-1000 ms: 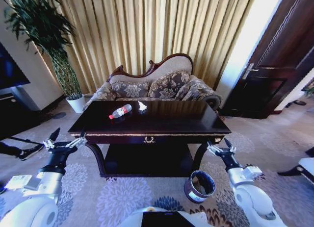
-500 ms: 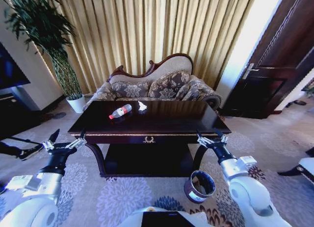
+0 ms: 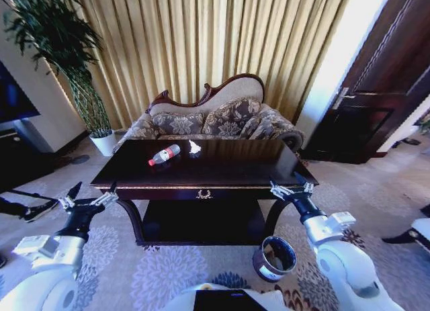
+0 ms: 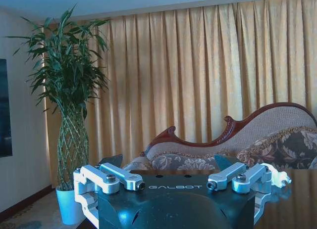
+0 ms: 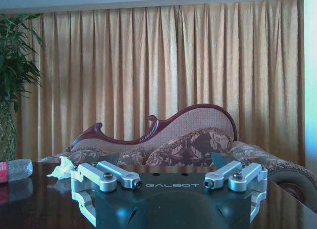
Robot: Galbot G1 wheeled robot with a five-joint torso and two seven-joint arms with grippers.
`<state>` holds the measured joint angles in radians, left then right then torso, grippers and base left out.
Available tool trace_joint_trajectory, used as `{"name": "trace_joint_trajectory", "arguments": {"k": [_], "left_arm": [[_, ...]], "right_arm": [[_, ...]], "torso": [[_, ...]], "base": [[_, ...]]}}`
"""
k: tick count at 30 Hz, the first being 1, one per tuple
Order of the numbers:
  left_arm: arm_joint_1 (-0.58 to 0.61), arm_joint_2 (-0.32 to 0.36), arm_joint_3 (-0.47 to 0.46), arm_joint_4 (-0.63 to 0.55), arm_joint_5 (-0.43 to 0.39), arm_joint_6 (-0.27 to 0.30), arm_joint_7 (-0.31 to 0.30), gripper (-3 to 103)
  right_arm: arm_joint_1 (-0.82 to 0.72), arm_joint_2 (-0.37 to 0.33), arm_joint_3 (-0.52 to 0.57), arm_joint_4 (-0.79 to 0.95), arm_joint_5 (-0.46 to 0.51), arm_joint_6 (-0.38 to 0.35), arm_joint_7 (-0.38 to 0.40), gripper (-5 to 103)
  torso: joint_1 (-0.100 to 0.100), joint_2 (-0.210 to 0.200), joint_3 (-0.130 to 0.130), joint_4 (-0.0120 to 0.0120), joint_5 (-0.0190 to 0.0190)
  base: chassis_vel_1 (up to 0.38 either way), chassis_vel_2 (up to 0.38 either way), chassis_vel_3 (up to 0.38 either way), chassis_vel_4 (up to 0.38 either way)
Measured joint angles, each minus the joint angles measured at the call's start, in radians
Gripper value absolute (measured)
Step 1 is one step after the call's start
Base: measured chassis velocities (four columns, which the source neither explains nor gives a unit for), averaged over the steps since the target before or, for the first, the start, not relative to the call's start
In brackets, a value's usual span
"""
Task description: Move to the front of the table and place the trash on the table into the trash bin.
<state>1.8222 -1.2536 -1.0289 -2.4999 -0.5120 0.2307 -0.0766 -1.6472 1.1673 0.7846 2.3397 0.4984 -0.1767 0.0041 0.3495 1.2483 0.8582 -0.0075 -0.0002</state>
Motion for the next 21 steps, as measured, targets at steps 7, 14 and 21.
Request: {"name": "trace_joint_trajectory", "arguments": {"k": [7,14,21], "left_arm": [[0.0,-0.001,0.002,0.0,0.001,-0.001,0.0,100],[0.001,-0.001,0.0,0.0,0.001,-0.004,0.0,100],[0.003,-0.006,0.0,0.0,0.0,-0.019,0.001,100]], "right_arm": [[-0.002,-0.002,0.0,-0.002,0.002,0.0,0.0,100],[-0.004,-0.001,-0.005,0.005,0.002,-0.001,0.0,100],[-0.005,-0.007,-0.011,0.017,0.002,-0.006,0.0,100]], "torso": [[0.0,0.0,0.0,0.0001,0.0001],[0.0,0.0,0.0,0.0002,0.0001],[0.0,0.0,0.0,-0.0001,0.0]], "base": [[-0.087,0.089,0.092,-0.085],[-0.083,0.081,0.078,-0.079],[-0.058,0.054,0.056,-0.058]]}}
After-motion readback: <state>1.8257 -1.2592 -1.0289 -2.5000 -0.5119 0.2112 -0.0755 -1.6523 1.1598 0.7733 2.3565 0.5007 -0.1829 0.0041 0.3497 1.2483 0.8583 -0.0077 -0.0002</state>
